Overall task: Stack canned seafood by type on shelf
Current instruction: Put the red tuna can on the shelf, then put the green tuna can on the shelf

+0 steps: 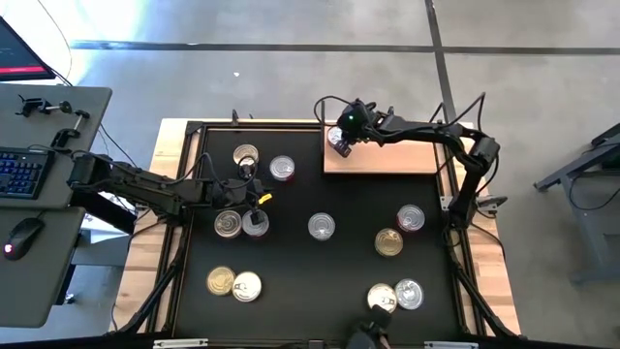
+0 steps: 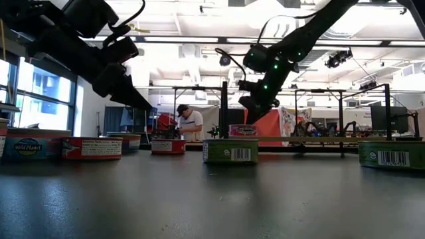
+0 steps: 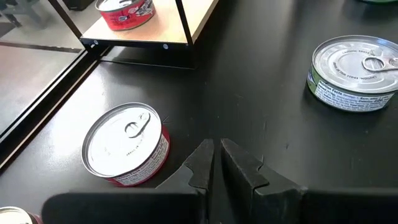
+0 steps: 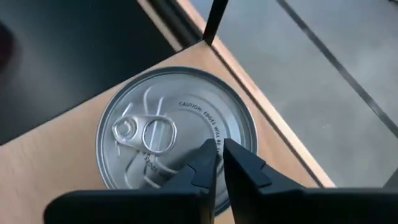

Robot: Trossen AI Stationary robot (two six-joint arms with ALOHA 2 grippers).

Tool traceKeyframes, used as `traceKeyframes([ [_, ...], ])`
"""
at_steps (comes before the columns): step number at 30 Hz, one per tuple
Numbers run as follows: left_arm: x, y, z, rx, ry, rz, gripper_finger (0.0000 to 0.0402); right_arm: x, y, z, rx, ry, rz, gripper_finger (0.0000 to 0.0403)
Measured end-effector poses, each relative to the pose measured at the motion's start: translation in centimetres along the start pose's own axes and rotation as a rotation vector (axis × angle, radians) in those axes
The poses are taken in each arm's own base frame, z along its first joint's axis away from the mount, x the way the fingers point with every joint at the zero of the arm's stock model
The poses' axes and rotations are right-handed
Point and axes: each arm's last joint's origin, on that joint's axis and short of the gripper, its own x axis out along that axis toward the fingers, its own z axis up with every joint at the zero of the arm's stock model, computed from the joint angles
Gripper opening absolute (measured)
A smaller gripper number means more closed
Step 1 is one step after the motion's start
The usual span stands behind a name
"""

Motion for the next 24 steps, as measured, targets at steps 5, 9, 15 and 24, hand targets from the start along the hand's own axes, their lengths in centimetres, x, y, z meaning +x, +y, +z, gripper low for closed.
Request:
traceKeyframes([
  [5,0.0,0.0,0.0,-0.001,0.001,-0.001,0.0019,-0.4,-0.1,0.9,0.001,-0.028,-0.011,0.0018],
  [9,0.0,0.0,0.0,-0.003,0.002,-0.003,0.0019,-1.9,0.7,2.1,-0.004,-0.075,-0.014,0.0018],
  [15,0.0,-0.1,-0.1,-0.049,0.008,-0.016,0.0019,-7.5,4.1,2.1,0.004,-0.152,-0.115,0.0018],
  [24,-0.3,-0.9,0.0,-0.044,-0.013,-0.052,0.0019,-17.4,15.0,-5.1,-0.087,-0.217,0.054,0.0018],
])
